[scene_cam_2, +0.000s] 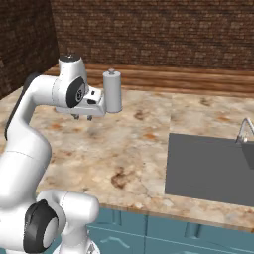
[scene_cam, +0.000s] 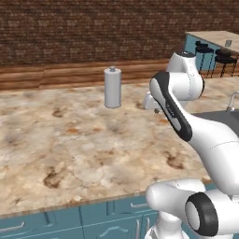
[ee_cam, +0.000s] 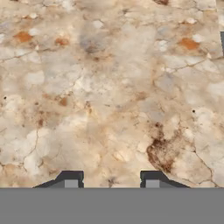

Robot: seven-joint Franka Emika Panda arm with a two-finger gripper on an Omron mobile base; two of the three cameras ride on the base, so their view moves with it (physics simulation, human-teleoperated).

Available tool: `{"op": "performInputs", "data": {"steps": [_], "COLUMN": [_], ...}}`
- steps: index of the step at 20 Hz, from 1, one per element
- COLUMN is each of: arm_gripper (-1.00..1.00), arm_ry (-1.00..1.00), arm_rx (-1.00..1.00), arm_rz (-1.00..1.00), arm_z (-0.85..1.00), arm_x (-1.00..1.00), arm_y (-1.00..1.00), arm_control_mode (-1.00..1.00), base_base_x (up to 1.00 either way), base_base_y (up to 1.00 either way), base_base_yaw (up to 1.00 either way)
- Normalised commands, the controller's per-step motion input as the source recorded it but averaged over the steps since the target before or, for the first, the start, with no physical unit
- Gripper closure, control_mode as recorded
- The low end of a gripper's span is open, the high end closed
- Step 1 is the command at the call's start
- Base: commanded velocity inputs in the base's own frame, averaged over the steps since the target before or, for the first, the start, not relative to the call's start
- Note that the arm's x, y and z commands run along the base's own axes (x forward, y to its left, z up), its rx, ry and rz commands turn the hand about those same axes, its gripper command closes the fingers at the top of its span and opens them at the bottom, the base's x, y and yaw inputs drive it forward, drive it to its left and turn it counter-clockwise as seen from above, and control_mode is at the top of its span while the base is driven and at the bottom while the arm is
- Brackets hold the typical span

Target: Take a straw from the drawer in front and place it inside the glass cup on the dining counter.

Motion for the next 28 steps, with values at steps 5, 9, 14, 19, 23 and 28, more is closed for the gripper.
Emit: {"op": "performInputs", "data": {"steps": [5, 9, 14, 19, 23, 28], "arm_gripper": [-1.0, -1.0, -1.0, -1.0, -1.0, -1.0], "arm_ry": [0.0, 0.0, 0.0, 0.0, 0.0, 0.0], "arm_rx": [0.0, 0.0, 0.0, 0.0, 0.0, 0.0], "arm_rz": [0.0, 0.0, 0.0, 0.0, 0.0, 0.0], "arm_z": [0.0, 0.0, 0.0, 0.0, 0.0, 0.0], "arm_x": [-0.06, 0.0, 0.0, 0.0, 0.0, 0.0], "arm_y": [0.0, 0.0, 0.0, 0.0, 0.0, 0.0], "arm_control_mode": [1.0, 1.0, 1.0, 1.0, 1.0, 1.0], "base_base_x": [-0.42, -0.95, -0.6, -0.21, -0.01, 0.0], "base_base_y": [0.0, 0.0, 0.0, -0.24, -0.55, -0.72], "base_base_yaw": [0.0, 0.0, 0.0, 0.07, 0.19, 0.27]}}
